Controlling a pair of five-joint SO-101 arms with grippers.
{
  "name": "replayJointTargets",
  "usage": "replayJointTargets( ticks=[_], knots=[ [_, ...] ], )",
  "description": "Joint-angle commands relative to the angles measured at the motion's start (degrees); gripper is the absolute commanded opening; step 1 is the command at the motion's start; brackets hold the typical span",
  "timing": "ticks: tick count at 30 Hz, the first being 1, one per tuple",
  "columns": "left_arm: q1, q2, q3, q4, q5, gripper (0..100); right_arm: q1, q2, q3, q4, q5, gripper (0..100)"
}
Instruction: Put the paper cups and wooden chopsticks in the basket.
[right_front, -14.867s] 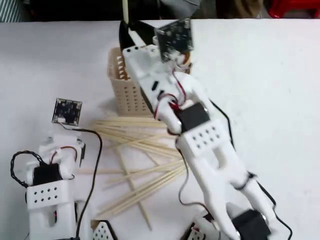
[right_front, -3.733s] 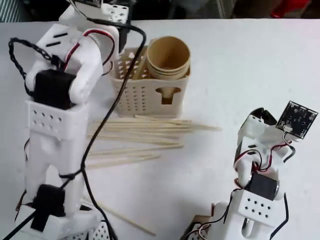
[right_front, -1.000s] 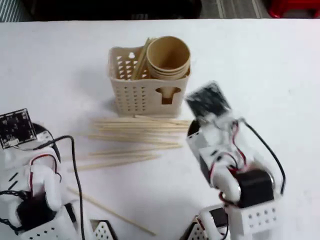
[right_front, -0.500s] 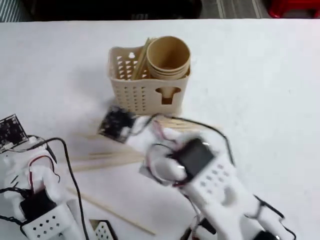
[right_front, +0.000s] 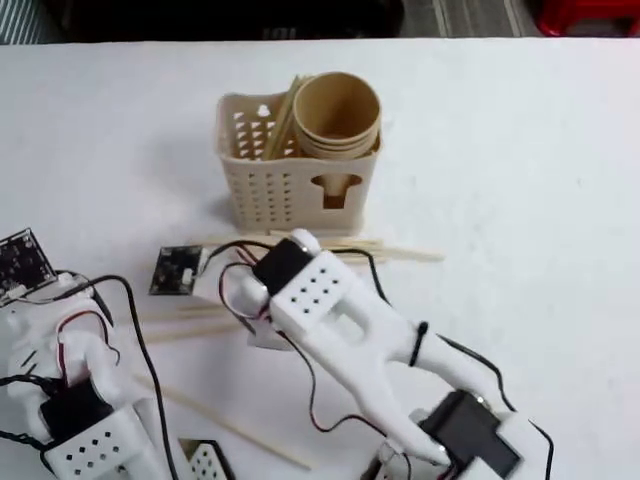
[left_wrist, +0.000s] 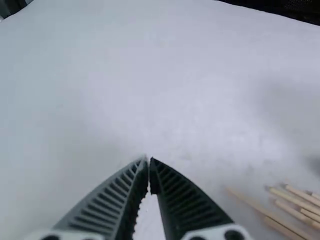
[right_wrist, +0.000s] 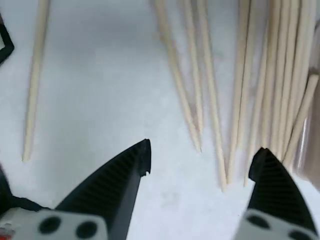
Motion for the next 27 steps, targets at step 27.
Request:
replayJointTargets(
  ticks=[27],
  knots=[
    [-0.48, -0.57, 0.88, -1.76, 0.0, 3, 4.26, 33.71, -18.81, -18.68, 1.41, 31.4]
  ],
)
